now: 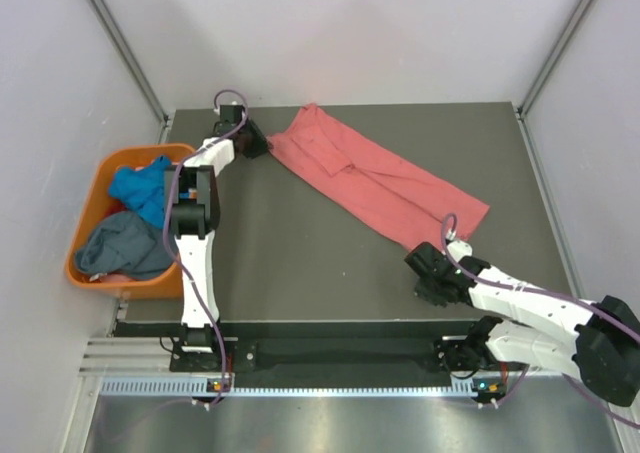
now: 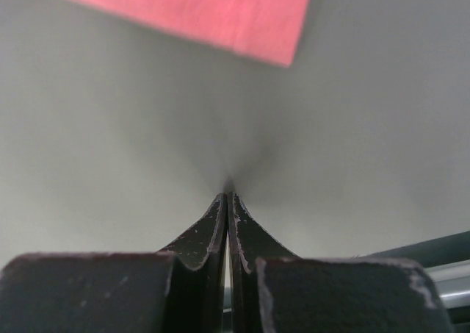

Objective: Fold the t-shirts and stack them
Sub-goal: Fold the tshirt

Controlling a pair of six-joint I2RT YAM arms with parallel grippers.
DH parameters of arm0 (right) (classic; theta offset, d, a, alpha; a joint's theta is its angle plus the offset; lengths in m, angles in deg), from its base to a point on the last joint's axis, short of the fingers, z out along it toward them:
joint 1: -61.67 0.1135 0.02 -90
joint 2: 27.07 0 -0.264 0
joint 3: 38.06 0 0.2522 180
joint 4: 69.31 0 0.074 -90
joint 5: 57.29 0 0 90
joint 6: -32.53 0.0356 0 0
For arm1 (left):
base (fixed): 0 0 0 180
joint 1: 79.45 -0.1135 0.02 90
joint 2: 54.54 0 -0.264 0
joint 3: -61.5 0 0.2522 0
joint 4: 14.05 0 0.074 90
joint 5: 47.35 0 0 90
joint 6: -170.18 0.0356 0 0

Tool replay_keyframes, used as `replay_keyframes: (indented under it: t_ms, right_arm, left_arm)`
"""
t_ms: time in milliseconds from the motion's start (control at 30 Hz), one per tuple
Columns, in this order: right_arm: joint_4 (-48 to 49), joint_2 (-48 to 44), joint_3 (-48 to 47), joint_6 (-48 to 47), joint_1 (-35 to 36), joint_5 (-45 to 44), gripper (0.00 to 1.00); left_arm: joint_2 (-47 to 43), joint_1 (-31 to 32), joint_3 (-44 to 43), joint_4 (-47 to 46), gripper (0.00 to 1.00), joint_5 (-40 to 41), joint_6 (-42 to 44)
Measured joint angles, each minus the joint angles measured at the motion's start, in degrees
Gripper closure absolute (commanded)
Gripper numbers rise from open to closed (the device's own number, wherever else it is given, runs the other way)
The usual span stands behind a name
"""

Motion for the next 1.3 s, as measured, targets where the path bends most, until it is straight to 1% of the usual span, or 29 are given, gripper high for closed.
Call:
replay_keyframes:
  t_ms: [33,67,167,200,267,400,467,533,600,700,833,967,1100,1300]
  right_arm:
    - [-0.04,0.28,-0.13,0.31,1.07,0.00,0.98]
    - [-0.28,0.63,-0.48,0.33,1.62,-0.02,0.90]
    - [-1.84,1.42,-2.71,-0.17,2.01,-0.55,0.80]
    - [-2.80,1.40,-3.91,-0.44,2.10,-1.31,0.79]
    - [-4.59,1.22,-6.84,-1.31,2.10,-3.15,0.75]
    - [-7.48,-1.01,-13.33,-4.83,-0.44,-6.64,0.71]
    - [-7.98,-2.21,-16.22,-7.43,-3.67,-7.61,0.69]
    - [-8.15,-3.43,-18.45,-10.88,-8.20,-8.13,0.69]
    - [-8.31,-4.68,-20.44,-14.82,-13.40,-8.02,0.69]
    - [-8.37,-5.99,-23.87,-20.00,-19.58,-7.08,0.69]
    - [-7.85,-7.43,-28.22,-25.51,-24.55,-5.16,0.68]
    - [-7.52,-8.90,-28.92,-28.09,-26.60,-2.25,0.68]
    - [-7.48,-9.86,-28.87,-29.57,-27.76,0.46,0.69]
    - [-7.48,-11.93,-28.70,-30.97,-29.38,2.05,0.69]
  left_arm:
    - [0.00,-0.07,-0.63,0.79,0.56,0.17,0.55]
    - [0.00,-0.17,-1.03,1.38,0.55,0.20,1.20]
    - [-0.59,-0.28,-1.18,2.93,0.55,0.31,1.75]
    - [-1.25,-0.24,-0.57,3.72,0.55,0.46,1.73]
    - [-4.72,0.13,4.00,4.15,0.55,1.18,1.07]
    - [-16.55,2.91,18.14,5.03,0.55,2.99,-2.56]
    - [-23.41,6.01,25.40,3.80,0.54,3.26,-5.88]
    - [-31.30,10.67,34.25,-0.39,0.54,3.41,-9.97]
    - [-37.86,16.72,41.27,-4.17,0.53,4.11,-14.29]
    - [-42.51,27.56,46.69,-10.05,0.53,6.64,-20.70]
    - [-41.77,41.11,48.63,-16.44,0.53,12.24,-27.93]
    - [-36.72,49.22,47.58,-21.55,0.53,15.96,-32.70]
    - [-28.35,53.33,43.39,-23.12,0.53,18.10,-35.91]
    - [-20.96,55.91,39.60,-24.24,0.53,19.34,-39.01]
